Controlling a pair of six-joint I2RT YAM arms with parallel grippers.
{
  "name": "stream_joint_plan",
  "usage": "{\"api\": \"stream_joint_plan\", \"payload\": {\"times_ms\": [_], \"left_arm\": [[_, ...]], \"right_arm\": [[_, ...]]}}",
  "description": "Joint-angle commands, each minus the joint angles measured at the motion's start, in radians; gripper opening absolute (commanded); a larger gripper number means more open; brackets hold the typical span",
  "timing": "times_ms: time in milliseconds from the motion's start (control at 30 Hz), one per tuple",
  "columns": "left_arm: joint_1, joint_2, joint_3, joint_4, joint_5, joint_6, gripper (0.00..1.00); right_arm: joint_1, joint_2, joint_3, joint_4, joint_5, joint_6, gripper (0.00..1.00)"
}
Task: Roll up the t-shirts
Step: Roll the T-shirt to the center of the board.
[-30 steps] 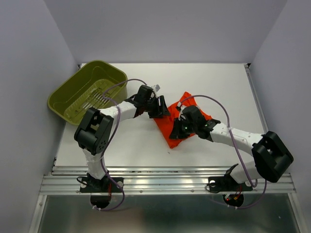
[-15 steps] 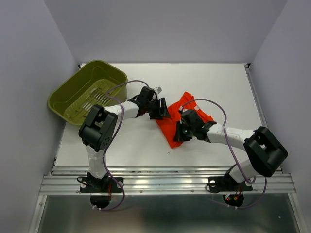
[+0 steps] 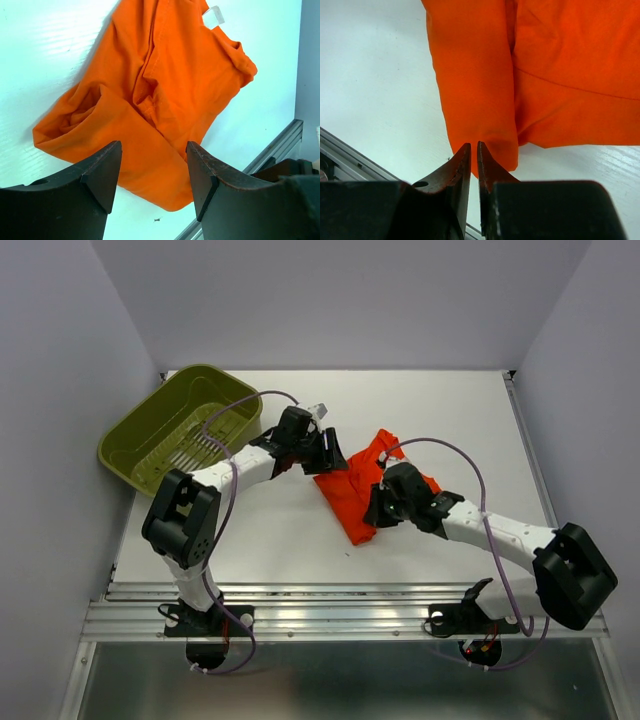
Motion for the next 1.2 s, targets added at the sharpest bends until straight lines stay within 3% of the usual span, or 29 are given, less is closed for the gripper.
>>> {"api": "stream_joint_plan", "payload": {"times_ms": [0, 433, 833, 1167], "left_arm": [[-0.002, -0.037, 0.02, -0.01, 0.003, 0.019, 0.65], [0.005, 0.114, 0.008, -0.003, -0.076, 0.048, 0.63], [0.036, 0.047, 0.096, -0.099, -0.125, 0.091, 0.63], [0.08, -0.086, 0.15, -0.191, -0.168, 0.097, 0.63]], "right_arm": [[0.008, 0.001, 0.02, -0.014, -0.011, 0.017, 0.16], [0.008, 0.162, -0.021, 0.003, 0.032, -0.011, 0.15], [0.008, 0.031, 0.069, -0.094, 0.133, -0.106, 0.16], [0.141, 0.04, 0.189, -0.194, 0.326, -0.166, 0.37]]}}
